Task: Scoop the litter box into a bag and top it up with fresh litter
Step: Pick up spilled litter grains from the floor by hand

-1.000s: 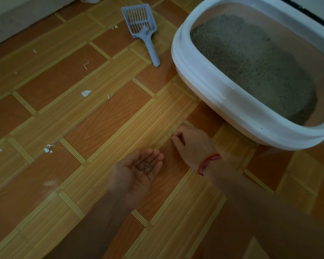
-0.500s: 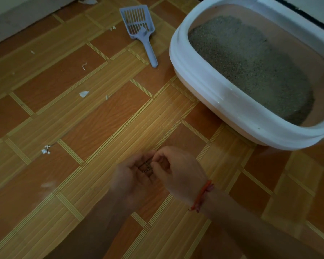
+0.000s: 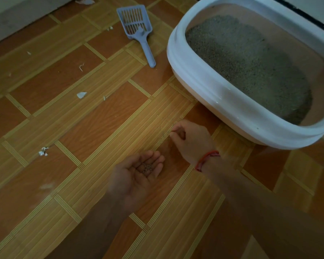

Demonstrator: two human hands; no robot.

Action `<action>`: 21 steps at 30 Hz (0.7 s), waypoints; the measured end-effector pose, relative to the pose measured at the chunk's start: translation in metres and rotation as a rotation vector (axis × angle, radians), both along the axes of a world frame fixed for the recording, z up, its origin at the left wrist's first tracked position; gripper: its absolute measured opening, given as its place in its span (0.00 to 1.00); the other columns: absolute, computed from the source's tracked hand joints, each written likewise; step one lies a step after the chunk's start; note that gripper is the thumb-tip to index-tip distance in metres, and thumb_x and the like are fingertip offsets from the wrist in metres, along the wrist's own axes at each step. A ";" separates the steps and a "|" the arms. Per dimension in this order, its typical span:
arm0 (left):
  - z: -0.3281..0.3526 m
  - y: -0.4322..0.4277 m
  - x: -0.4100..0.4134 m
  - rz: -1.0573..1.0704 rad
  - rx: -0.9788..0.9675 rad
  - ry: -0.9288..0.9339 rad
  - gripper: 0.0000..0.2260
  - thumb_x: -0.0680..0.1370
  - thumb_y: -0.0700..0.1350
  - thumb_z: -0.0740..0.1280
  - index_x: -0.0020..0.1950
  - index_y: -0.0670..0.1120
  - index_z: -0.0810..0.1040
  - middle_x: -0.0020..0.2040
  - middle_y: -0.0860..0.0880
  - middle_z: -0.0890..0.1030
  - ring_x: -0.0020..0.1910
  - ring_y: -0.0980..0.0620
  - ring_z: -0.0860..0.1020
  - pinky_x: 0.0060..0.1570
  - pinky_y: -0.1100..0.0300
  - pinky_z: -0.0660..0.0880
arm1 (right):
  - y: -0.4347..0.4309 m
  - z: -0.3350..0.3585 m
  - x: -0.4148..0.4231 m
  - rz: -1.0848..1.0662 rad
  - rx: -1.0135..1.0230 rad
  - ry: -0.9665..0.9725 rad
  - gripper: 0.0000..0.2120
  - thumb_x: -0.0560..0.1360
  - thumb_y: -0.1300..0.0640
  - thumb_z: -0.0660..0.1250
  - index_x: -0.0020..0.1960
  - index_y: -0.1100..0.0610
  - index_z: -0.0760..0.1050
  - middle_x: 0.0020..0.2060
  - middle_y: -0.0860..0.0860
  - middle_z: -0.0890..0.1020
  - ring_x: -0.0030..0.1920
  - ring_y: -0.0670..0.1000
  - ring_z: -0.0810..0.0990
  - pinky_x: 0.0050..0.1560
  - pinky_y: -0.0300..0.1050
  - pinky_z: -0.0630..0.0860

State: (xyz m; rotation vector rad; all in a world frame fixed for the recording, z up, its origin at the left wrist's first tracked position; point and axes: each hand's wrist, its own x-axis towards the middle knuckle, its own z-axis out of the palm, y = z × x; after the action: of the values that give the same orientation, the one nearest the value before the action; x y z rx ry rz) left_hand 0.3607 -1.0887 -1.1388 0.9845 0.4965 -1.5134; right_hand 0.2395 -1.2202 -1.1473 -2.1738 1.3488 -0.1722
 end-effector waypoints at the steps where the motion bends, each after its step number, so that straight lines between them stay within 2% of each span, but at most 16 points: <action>1: 0.000 0.000 0.000 -0.001 0.003 -0.001 0.14 0.81 0.42 0.58 0.47 0.34 0.80 0.49 0.37 0.84 0.49 0.41 0.84 0.57 0.50 0.77 | -0.002 -0.001 0.002 0.004 0.004 0.000 0.04 0.78 0.51 0.63 0.47 0.48 0.76 0.36 0.42 0.76 0.40 0.44 0.76 0.42 0.41 0.75; 7: 0.000 0.001 0.002 -0.001 0.010 -0.001 0.15 0.82 0.42 0.57 0.49 0.34 0.80 0.49 0.37 0.84 0.51 0.41 0.84 0.54 0.51 0.80 | -0.005 -0.006 0.012 0.055 -0.015 0.023 0.07 0.79 0.53 0.62 0.44 0.50 0.76 0.33 0.43 0.75 0.38 0.45 0.75 0.37 0.42 0.74; 10: 0.000 0.001 0.002 0.012 0.020 -0.002 0.15 0.82 0.42 0.58 0.48 0.34 0.80 0.48 0.37 0.84 0.50 0.41 0.84 0.55 0.50 0.78 | -0.006 -0.009 0.014 0.053 -0.029 0.049 0.07 0.79 0.53 0.61 0.43 0.51 0.76 0.35 0.44 0.76 0.39 0.46 0.76 0.37 0.43 0.73; 21: -0.004 0.002 0.002 0.016 0.018 -0.006 0.15 0.82 0.42 0.57 0.47 0.34 0.80 0.49 0.37 0.84 0.51 0.41 0.84 0.54 0.50 0.79 | -0.004 -0.007 0.018 0.086 -0.041 0.131 0.09 0.80 0.53 0.57 0.45 0.52 0.74 0.40 0.47 0.78 0.41 0.49 0.77 0.41 0.49 0.77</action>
State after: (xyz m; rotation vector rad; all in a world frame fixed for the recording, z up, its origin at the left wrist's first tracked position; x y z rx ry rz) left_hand 0.3630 -1.0870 -1.1432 0.9963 0.5130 -1.4937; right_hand 0.2580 -1.2237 -1.1542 -2.3071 1.3295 -0.0252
